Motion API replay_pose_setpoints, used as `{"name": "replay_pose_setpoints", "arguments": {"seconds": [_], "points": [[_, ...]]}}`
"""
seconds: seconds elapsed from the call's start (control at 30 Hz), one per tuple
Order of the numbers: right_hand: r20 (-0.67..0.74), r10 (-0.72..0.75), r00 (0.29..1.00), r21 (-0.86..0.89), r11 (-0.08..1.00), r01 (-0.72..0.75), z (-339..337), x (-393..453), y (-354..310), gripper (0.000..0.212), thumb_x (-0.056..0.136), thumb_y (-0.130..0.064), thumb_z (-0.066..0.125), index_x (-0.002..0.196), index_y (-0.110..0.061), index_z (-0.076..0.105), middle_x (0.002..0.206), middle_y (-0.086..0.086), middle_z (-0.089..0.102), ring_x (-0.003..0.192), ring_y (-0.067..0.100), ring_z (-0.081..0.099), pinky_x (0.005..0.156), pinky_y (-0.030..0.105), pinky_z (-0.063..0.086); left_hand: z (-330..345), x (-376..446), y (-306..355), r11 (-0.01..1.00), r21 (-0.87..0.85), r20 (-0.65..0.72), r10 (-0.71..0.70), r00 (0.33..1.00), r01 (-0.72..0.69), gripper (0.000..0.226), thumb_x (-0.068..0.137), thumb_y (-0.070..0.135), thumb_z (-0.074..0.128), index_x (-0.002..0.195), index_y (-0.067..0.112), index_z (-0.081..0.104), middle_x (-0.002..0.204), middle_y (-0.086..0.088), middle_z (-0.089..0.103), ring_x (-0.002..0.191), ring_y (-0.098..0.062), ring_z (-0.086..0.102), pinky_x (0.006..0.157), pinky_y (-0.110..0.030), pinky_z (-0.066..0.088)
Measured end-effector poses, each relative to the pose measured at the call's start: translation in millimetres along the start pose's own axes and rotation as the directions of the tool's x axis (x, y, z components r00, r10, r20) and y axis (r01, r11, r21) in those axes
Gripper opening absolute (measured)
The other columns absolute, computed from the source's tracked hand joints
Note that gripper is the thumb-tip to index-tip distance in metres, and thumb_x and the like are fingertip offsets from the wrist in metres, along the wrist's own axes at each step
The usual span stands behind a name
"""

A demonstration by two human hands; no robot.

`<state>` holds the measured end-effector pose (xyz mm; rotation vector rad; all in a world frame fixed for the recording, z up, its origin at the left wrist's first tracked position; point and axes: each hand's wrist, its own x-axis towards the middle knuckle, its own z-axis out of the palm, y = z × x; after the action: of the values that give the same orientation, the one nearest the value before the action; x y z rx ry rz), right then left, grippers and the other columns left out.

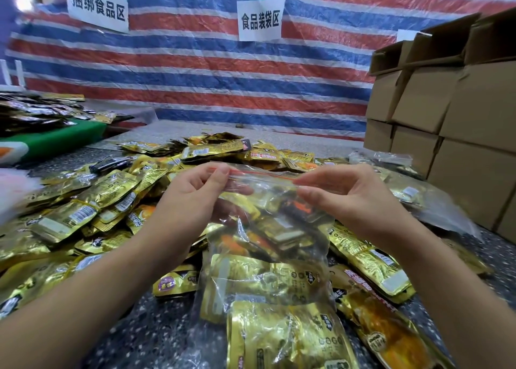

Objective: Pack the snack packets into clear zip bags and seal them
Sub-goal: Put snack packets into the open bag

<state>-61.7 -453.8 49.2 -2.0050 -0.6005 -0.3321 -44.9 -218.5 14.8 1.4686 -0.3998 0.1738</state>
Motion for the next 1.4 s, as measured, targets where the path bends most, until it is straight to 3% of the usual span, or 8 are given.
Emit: {"name": "replay_pose_setpoints", "arguments": {"seconds": [0.23, 0.43, 0.6, 0.73, 0.97, 1.1, 1.23, 1.4], "points": [[-0.069, 0.081, 0.994, 0.078, 0.994, -0.076, 5, 2, 6, 0.041, 0.071, -0.039, 0.074, 0.108, -0.022, 0.075, 0.088, -0.005, 0.077, 0.078, 0.01, 0.072, 0.074, 0.027, 0.059, 0, 2, -3, 1.0, 0.009, 0.01, 0.001, 1.0, -0.001, 0.029, 0.095, 0.036, 0.046, 0.101, 0.016, 0.066, 0.094, -0.005, 0.077, 0.062, -0.022, 0.069, 0.061, -0.033, 0.054], [-0.241, 0.114, 0.964, 0.13, 0.988, -0.084, 3, 6, 10, 0.018, 0.091, -0.006, 0.067, 0.1, -0.019, 0.075, 0.069, 0.004, 0.072, 0.053, 0.012, 0.058, 0.053, 0.022, 0.051, 0, 3, -2, 1.0, 0.006, -0.075, 0.002, 0.997, -0.001, 0.026, 0.103, 0.026, 0.043, 0.1, 0.014, 0.065, 0.089, -0.003, 0.077, 0.054, -0.017, 0.068, 0.049, -0.022, 0.053], [-0.137, 0.127, 0.982, 0.107, 0.988, -0.113, 6, 5, 8, 0.028, 0.081, -0.027, 0.075, 0.108, -0.021, 0.071, 0.085, -0.005, 0.076, 0.061, 0.007, 0.067, 0.056, 0.015, 0.05, 3, 1, -2, 1.0, 0.003, -0.053, 0.007, 0.999, -0.007, 0.027, 0.104, 0.025, 0.042, 0.095, 0.017, 0.067, 0.088, -0.003, 0.077, 0.054, -0.017, 0.069, 0.048, -0.022, 0.053], [-0.206, 0.134, 0.969, 0.134, 0.985, -0.108, 12, 8, 8, 0.01, 0.084, -0.006, 0.074, 0.088, -0.015, 0.073, 0.077, 0.001, 0.075, 0.059, 0.011, 0.066, 0.052, 0.021, 0.054, 1, 2, -2, 1.0, -0.013, -0.048, -0.011, 0.999, 0.01, 0.027, 0.103, 0.029, 0.041, 0.099, 0.02, 0.066, 0.092, -0.003, 0.077, 0.059, -0.02, 0.071, 0.052, -0.025, 0.056], [-0.141, 0.187, 0.972, 0.111, 0.979, -0.172, 4, 7, 11, 0.02, 0.085, -0.005, 0.074, 0.095, -0.022, 0.073, 0.091, 0.004, 0.075, 0.074, 0.017, 0.072, 0.065, 0.031, 0.061, 1, 2, -4, 0.998, 0.008, -0.044, -0.058, 0.997, 0.059, 0.028, 0.102, 0.034, 0.044, 0.099, 0.014, 0.063, 0.09, -0.002, 0.077, 0.068, -0.024, 0.074, 0.057, -0.027, 0.057], [-0.143, 0.071, 0.987, -0.307, 0.945, -0.112, -1, 20, -5, 0.027, 0.084, -0.037, 0.073, 0.109, -0.03, 0.067, 0.093, -0.013, 0.072, 0.088, -0.002, 0.068, 0.072, 0.012, 0.052, -3, 5, -4, 0.999, 0.007, -0.073, -0.037, 0.997, 0.038, 0.031, 0.101, 0.032, 0.048, 0.092, 0.01, 0.066, 0.088, -0.006, 0.077, 0.068, -0.021, 0.073, 0.053, -0.022, 0.054], [0.105, 0.045, 0.993, -0.556, 0.831, 0.021, 14, 46, -45, 0.044, 0.089, -0.055, 0.057, 0.125, -0.029, 0.058, 0.104, -0.017, 0.063, 0.094, -0.006, 0.059, 0.073, 0.014, 0.045, -3, 5, -4, 1.0, -0.002, -0.034, -0.011, 0.999, 0.011, 0.037, 0.102, 0.036, 0.043, 0.092, 0.012, 0.069, 0.089, -0.005, 0.076, 0.065, -0.018, 0.071, 0.051, -0.02, 0.051], [0.323, 0.224, 0.92, -0.617, 0.786, 0.025, 39, 67, -59, 0.025, 0.1, -0.037, 0.053, 0.088, -0.02, 0.066, 0.078, -0.007, 0.07, 0.062, -0.001, 0.065, 0.055, 0.014, 0.049, -4, 6, -3, 1.0, 0.013, -0.03, -0.014, 0.999, 0.014, 0.041, 0.104, 0.035, 0.039, 0.096, 0.01, 0.07, 0.088, -0.004, 0.076, 0.064, -0.018, 0.07, 0.052, -0.021, 0.051]]}}
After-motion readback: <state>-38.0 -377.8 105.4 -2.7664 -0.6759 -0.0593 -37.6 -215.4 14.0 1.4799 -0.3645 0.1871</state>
